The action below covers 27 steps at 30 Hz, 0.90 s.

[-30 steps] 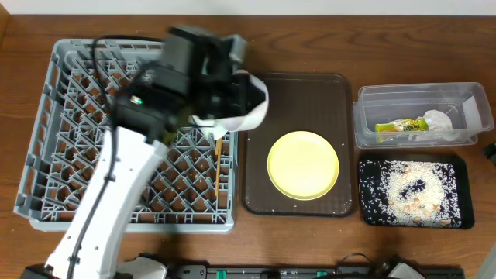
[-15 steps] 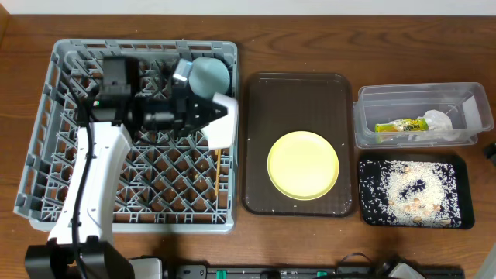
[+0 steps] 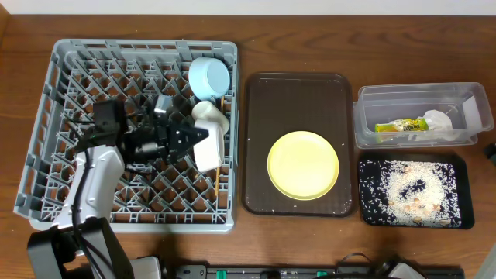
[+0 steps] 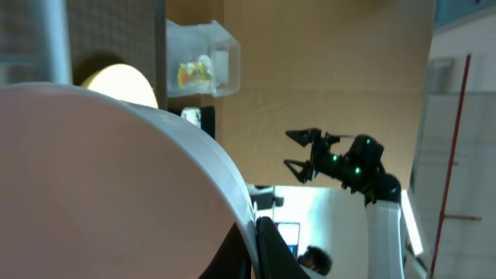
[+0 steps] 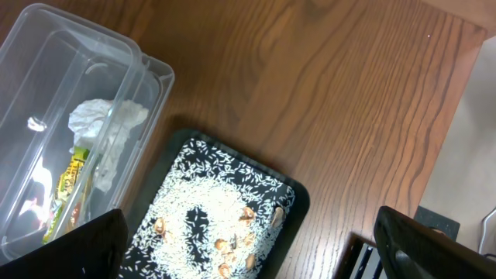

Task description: Sort waste into correct bins and load items into the dishwasher rack

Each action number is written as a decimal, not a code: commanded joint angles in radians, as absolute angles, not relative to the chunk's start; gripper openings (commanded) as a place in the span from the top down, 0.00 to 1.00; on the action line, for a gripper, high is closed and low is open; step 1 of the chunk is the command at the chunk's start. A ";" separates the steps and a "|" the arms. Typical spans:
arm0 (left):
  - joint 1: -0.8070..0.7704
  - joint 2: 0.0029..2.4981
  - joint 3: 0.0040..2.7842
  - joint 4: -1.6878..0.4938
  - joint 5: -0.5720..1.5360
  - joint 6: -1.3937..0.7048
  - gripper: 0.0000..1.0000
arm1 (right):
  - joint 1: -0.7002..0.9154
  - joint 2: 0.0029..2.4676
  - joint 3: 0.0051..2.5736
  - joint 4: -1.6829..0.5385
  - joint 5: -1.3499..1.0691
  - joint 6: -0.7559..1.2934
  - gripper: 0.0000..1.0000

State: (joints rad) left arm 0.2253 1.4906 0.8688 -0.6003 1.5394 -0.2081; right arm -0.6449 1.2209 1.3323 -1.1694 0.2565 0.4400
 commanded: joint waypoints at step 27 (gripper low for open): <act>0.171 1.496 0.839 -0.529 1.569 -0.461 0.94 | -0.656 1.217 1.336 -1.171 0.261 0.440 0.01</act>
State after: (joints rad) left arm 0.1734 1.4906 0.8448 -0.5426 1.5574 -0.4549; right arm -0.6449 1.2209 1.3323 -1.1698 0.2565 0.4400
